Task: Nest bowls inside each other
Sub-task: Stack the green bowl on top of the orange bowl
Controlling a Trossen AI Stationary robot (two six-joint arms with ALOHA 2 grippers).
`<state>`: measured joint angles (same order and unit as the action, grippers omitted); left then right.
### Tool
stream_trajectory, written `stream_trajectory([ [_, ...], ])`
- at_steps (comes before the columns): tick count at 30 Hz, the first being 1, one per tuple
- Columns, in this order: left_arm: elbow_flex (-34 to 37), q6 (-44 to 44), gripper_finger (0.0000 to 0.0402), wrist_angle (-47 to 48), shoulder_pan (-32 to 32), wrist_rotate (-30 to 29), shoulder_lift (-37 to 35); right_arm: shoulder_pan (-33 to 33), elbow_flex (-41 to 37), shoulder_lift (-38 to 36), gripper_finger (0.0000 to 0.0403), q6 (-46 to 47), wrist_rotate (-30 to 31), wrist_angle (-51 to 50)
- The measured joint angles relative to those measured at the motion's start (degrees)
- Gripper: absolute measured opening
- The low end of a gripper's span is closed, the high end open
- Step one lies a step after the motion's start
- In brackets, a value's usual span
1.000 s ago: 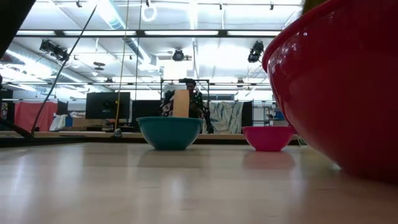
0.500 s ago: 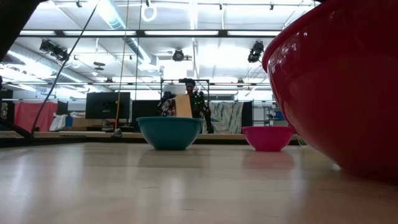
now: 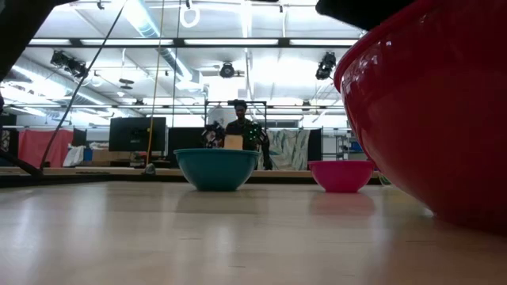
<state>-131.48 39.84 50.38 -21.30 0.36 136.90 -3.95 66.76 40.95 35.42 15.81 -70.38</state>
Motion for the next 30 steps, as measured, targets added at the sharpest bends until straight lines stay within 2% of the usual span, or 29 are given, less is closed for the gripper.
stream_trajectory([
  [7, 0.02, -0.18, 0.0019, -0.17, 0.19, 0.2, 0.0, 0.01, 0.0, 0.0, 0.0165, -0.09, 0.02, 1.8],
  [18, 0.02, -0.22, 0.013, -0.6, 0.3, -0.06, -0.02, 0.01, 0.0, 0.0, 0.0165, -0.24, -0.08, 1.76],
  [30, -0.59, -5.72, 0.0166, -1.27, 0.3, -0.46, -1.1, 0.0, 0.0, 0.0, 0.0165, -0.7, -0.8, 1.73],
])
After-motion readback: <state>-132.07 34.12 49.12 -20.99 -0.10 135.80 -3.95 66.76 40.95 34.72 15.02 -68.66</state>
